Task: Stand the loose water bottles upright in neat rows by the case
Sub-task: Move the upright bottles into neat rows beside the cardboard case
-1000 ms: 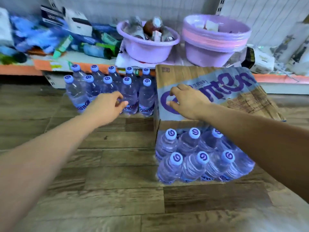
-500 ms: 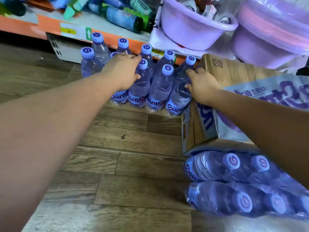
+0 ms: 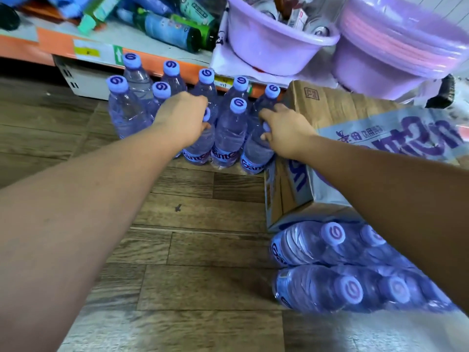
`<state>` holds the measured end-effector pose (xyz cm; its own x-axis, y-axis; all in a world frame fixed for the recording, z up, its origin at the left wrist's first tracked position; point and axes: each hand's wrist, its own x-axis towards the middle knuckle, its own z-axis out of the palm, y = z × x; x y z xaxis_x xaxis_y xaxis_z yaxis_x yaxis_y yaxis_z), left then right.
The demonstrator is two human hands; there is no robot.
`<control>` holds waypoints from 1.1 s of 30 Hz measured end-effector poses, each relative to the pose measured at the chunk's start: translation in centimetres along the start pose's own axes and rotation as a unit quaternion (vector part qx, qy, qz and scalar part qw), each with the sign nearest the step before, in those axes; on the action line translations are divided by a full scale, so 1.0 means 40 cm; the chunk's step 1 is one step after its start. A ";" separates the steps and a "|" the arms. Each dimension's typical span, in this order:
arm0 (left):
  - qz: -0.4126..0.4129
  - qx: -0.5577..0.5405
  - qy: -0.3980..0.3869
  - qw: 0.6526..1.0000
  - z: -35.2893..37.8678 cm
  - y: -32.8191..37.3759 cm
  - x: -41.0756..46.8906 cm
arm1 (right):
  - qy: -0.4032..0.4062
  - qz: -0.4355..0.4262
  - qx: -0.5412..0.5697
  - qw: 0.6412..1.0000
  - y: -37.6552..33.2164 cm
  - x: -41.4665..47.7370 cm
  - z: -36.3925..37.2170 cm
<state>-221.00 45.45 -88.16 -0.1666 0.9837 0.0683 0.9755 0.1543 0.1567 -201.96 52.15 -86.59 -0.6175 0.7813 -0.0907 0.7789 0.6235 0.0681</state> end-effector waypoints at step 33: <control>0.224 0.063 0.048 0.971 -0.593 0.775 -0.249 | 0.180 0.073 0.095 0.976 0.390 -0.756 -0.612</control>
<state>-192.49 38.24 -60.63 0.2716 0.9427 0.1940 0.9622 -0.2706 -0.0319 -173.83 38.94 -58.47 -0.4700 0.8421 0.2645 0.8469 0.5146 -0.1338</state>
